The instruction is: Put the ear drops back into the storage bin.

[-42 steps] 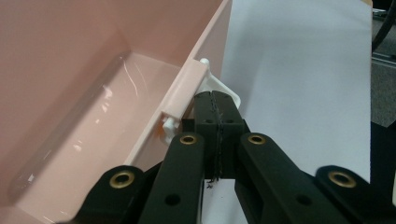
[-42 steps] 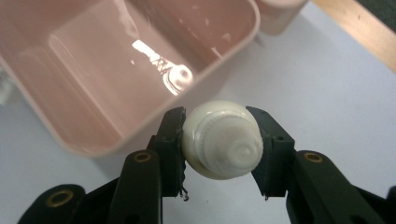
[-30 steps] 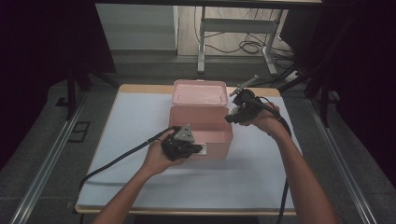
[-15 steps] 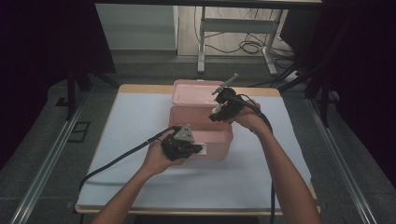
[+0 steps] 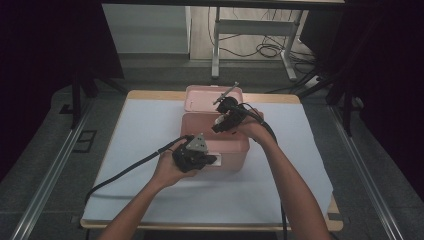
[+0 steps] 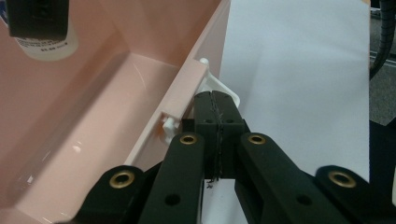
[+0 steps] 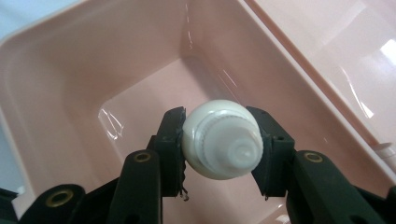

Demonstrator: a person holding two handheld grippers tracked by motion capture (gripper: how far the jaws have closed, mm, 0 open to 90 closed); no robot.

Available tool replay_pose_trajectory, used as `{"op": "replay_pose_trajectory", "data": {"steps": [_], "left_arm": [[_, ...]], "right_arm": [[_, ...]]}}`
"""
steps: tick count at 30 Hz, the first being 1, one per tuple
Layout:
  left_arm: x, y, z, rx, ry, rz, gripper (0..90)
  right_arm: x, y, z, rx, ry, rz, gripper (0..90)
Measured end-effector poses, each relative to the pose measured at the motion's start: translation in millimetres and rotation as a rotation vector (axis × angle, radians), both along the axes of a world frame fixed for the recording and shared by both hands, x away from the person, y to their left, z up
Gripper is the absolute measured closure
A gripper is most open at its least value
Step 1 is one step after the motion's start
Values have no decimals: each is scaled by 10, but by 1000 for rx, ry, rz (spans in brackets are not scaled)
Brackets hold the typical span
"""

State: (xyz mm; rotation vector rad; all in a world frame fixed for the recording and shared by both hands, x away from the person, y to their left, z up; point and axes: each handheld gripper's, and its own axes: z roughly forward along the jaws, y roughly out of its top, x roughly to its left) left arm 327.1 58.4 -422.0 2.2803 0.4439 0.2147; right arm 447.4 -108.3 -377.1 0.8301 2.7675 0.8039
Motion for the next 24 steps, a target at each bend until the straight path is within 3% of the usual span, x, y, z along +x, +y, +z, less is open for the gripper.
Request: {"op": "replay_pose_trajectory", "data": {"steps": [24], "left_arm": [[2,-3,-1,-6,5,2,900]], "right_arm": [[110,164,-135,-16,14,11,605]]}}
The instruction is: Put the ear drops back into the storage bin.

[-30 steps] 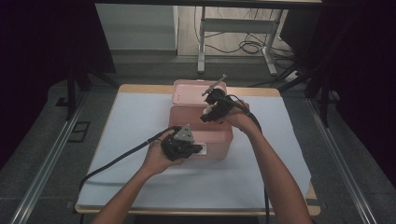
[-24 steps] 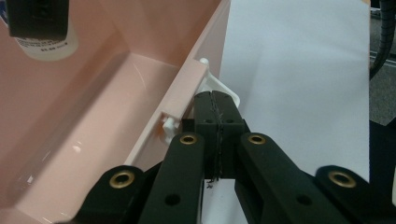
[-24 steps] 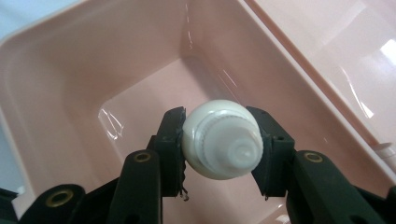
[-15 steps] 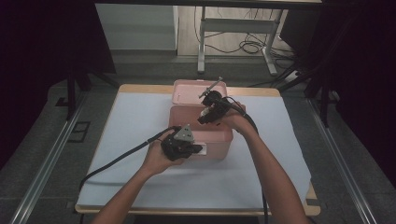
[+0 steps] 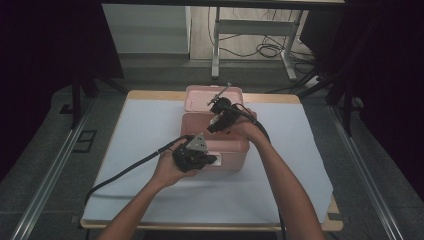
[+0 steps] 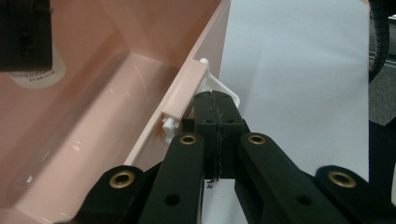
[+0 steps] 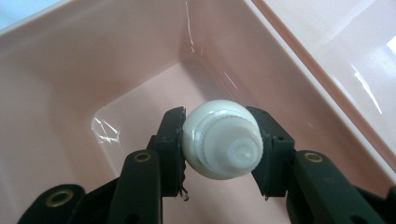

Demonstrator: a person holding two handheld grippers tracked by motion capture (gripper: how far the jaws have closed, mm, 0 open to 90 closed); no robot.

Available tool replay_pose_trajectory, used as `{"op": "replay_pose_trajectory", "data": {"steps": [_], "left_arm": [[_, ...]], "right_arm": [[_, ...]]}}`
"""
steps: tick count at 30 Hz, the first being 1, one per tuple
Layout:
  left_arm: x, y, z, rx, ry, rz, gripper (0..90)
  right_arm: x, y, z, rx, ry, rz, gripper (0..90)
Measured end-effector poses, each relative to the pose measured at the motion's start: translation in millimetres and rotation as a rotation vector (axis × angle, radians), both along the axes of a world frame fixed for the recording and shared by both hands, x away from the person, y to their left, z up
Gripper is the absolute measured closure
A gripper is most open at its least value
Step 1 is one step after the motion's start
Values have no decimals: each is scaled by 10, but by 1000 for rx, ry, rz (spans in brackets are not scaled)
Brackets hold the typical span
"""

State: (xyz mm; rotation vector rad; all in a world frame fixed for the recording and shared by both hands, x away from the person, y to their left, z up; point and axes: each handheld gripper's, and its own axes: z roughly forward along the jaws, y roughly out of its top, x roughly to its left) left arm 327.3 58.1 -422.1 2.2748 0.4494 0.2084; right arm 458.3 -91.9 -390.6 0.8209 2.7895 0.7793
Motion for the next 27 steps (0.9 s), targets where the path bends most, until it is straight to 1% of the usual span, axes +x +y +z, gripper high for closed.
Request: {"op": "replay_pose_trajectory", "data": {"steps": [13,19,23,25,26,27], "left_arm": [[-7,0,-2,3,-8,-1,900],[-4,2,-2,3,-8,-3,900],[-7,1,-2,3,-9,-3,900],[-8,1,-3,4,-10,-3,900],[-9,1,-3,2,-9,-3,900],[-8,3,-2,5,-11,-5,900]], "right_arm": [[92,188,-158,-15,4,22,604],[155,306,-245,-38,13,40,604],[208,379,-333,-58,24,55,604],[222,421,-377,-66,36,47,603],[242,429,-404,-74,32,61,603],[247,438,-415,-77,36,57,603]]}}
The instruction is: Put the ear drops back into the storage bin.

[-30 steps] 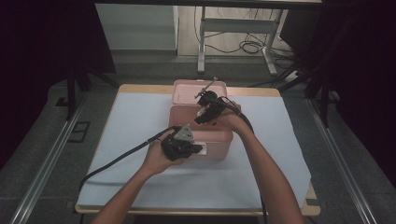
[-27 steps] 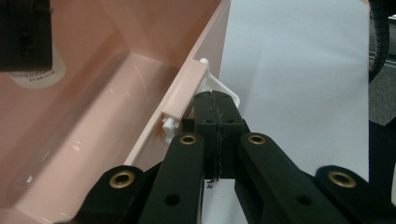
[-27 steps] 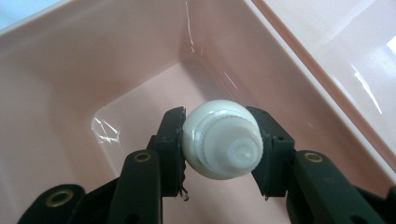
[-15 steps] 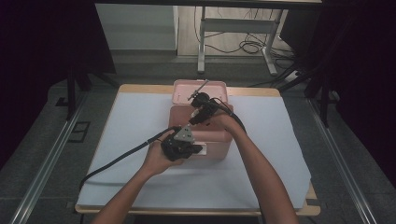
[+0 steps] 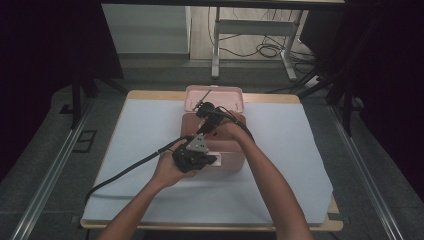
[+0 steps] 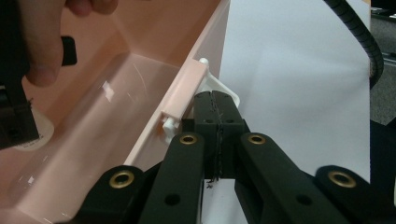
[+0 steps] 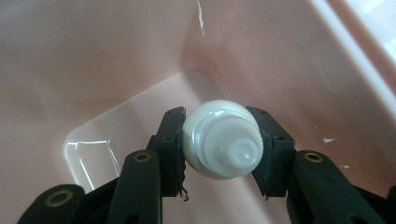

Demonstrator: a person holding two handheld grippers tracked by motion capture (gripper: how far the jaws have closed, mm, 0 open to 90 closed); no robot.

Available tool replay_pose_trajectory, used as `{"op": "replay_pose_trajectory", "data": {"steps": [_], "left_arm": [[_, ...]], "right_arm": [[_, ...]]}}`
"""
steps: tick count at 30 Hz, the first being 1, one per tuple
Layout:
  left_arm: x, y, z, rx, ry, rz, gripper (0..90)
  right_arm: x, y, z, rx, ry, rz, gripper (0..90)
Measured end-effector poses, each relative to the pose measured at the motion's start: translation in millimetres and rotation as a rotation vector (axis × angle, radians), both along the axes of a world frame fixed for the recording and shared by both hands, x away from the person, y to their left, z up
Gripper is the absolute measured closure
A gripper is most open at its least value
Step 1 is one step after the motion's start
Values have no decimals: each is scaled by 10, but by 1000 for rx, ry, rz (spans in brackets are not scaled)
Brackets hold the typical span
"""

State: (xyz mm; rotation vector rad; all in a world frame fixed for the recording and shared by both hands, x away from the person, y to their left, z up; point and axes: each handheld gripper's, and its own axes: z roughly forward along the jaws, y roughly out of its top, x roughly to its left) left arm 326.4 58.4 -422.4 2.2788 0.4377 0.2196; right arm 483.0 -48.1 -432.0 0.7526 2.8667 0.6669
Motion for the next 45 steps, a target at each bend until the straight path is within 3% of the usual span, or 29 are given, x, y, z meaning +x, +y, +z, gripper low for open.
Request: {"op": "replay_pose_trajectory", "data": {"steps": [10,15,23,26,32,45], "left_arm": [[1,3,3,7,-4,-3,900],[-1,2,3,7,-5,-2,900],[-6,2,2,7,-4,0,900],[-5,2,1,7,-4,0,900],[-6,2,1,7,-5,0,900],[-3,2,2,9,-7,-2,900]], "right_arm": [[16,74,-110,-12,7,31,602],[18,109,-151,-49,-12,65,601],[14,159,-224,-80,-1,74,597],[13,162,-230,-68,19,74,581],[11,135,-217,-76,2,75,582],[-11,19,-154,-47,4,53,558]]}}
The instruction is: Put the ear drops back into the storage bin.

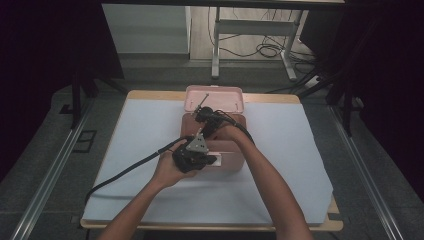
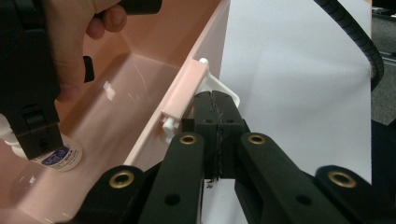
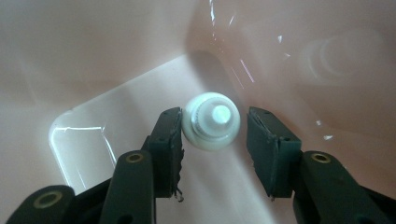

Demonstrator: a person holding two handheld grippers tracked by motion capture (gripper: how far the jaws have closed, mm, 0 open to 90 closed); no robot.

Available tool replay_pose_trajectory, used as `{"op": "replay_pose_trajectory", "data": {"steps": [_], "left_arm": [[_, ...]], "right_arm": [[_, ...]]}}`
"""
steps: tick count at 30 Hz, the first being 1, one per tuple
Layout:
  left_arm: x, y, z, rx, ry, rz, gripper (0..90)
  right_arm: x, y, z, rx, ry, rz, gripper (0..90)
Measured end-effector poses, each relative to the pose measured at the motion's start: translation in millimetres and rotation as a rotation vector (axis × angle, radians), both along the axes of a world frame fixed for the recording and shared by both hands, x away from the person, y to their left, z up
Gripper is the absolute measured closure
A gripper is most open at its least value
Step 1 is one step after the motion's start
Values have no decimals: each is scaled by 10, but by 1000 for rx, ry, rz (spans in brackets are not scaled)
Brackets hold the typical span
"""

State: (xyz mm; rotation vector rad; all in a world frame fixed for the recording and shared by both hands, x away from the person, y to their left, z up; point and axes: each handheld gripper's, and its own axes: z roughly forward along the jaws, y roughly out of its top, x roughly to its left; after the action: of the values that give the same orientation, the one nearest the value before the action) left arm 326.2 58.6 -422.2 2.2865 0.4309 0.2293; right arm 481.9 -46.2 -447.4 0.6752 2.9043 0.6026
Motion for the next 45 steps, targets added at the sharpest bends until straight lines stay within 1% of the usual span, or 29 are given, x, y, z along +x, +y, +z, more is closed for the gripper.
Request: {"op": "replay_pose_trajectory", "data": {"steps": [2,7,8,12,14,18,19,20,27,28,41,43,45], "left_arm": [[-2,-1,-1,-1,0,1,900],[-3,-3,-3,-6,2,3,900],[-4,-5,-4,-9,3,4,900],[-2,-4,-4,-8,2,4,900],[-3,-4,-3,-7,2,4,900],[-2,-4,-3,-7,3,4,900],[-2,-4,-2,-7,3,5,900],[-2,-4,-2,-7,3,5,900],[-5,-6,-3,-7,2,7,900],[-7,-6,-3,-7,2,7,900],[-7,-8,-3,-9,4,9,900],[-2,-2,2,3,-1,4,900],[-4,-3,1,1,1,6,900]], "right_arm": [[-7,-10,10,-1,-2,0,546],[-35,-49,64,16,-12,-7,529],[-45,-63,82,25,-8,-13,527],[-60,-125,138,40,-18,-17,525],[-77,-151,166,45,-15,-24,524],[-98,-215,216,55,-25,-22,522],[-114,-223,231,64,-21,-38,522],[-117,-247,251,64,-25,-31,522],[-186,-363,356,88,-42,-42,522],[-195,-390,376,84,-46,-37,522],[-294,-639,559,114,-82,-73,525],[-305,-678,578,114,-87,-76,526],[-318,-713,597,123,-91,-84,527]]}}
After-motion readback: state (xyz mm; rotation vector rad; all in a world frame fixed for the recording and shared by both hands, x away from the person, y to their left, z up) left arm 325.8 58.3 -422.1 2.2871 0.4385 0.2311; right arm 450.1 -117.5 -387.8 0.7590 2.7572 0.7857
